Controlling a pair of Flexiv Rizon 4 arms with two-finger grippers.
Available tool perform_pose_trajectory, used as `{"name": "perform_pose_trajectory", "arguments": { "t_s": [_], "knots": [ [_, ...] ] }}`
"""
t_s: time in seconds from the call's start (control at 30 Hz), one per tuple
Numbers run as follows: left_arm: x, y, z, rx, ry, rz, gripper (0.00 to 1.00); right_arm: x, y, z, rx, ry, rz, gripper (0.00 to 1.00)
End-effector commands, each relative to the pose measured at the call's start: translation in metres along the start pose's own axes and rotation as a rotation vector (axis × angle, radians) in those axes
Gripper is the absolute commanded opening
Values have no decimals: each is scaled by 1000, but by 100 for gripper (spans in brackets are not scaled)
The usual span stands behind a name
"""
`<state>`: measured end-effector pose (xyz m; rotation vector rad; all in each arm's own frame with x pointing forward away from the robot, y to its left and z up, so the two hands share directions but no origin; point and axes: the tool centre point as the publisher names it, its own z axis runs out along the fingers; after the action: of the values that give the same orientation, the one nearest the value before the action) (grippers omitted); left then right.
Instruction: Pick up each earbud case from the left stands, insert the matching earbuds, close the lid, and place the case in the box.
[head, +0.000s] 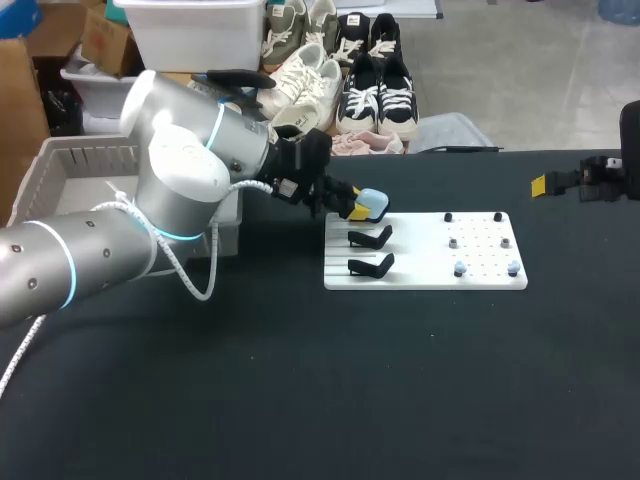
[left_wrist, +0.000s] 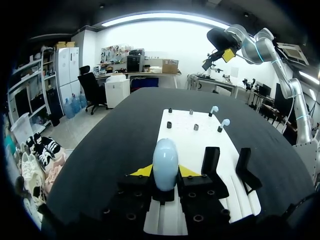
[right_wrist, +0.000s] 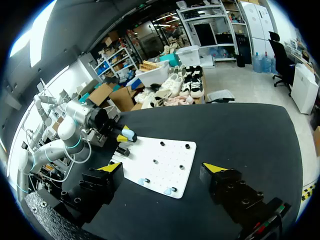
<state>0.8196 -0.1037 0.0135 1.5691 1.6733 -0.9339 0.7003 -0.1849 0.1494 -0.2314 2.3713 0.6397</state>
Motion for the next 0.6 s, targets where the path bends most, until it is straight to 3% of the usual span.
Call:
{"name": "perform_pose_trajectory", "arguments": {
  "t_s": [0.03,0.6],
  "knots": [
    [0,0,1,2,-2,2,0,0,0,0,0,1,-1,100],
    [-25,8,-14,-39,-20,22,0,0,0,0,0,1,-1,100]
  ]
}}
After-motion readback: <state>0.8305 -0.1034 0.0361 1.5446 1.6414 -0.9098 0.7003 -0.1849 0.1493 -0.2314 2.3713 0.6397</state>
